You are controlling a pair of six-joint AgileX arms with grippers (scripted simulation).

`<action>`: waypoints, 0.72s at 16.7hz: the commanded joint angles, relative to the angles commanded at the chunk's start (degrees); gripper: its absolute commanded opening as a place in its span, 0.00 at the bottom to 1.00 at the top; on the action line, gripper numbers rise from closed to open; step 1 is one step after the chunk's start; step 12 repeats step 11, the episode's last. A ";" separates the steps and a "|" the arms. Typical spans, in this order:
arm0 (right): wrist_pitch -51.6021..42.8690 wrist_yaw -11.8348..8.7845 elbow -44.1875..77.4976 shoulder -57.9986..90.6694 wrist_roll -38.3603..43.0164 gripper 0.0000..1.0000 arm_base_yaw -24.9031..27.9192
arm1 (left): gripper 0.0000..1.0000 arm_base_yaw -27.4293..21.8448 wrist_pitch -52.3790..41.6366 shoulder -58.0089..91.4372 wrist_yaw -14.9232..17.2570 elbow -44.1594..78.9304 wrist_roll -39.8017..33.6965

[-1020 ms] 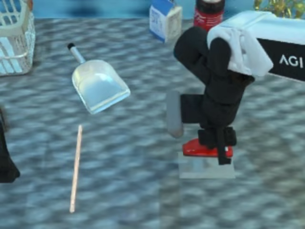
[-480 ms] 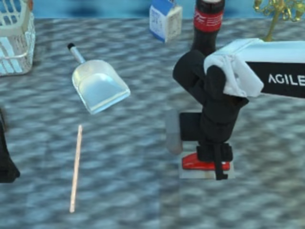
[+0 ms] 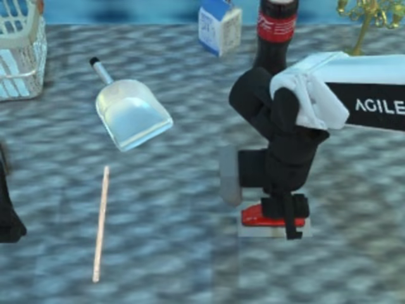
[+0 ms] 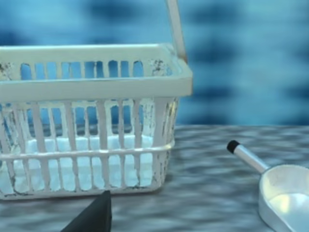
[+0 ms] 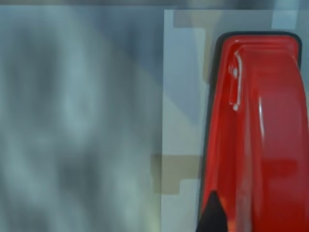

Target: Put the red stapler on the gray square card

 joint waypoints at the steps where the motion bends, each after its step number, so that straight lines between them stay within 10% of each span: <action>1: 0.00 0.00 0.00 0.00 0.00 0.68 0.00 | 1.00 0.00 0.00 0.00 0.00 0.00 0.00; 5: 0.00 0.00 0.00 0.00 0.00 0.98 0.00 | 1.00 0.00 0.00 0.00 0.00 0.00 0.00; 12: 0.00 0.00 0.00 0.00 0.00 1.00 0.00 | 1.00 0.00 0.00 0.00 0.00 0.00 0.00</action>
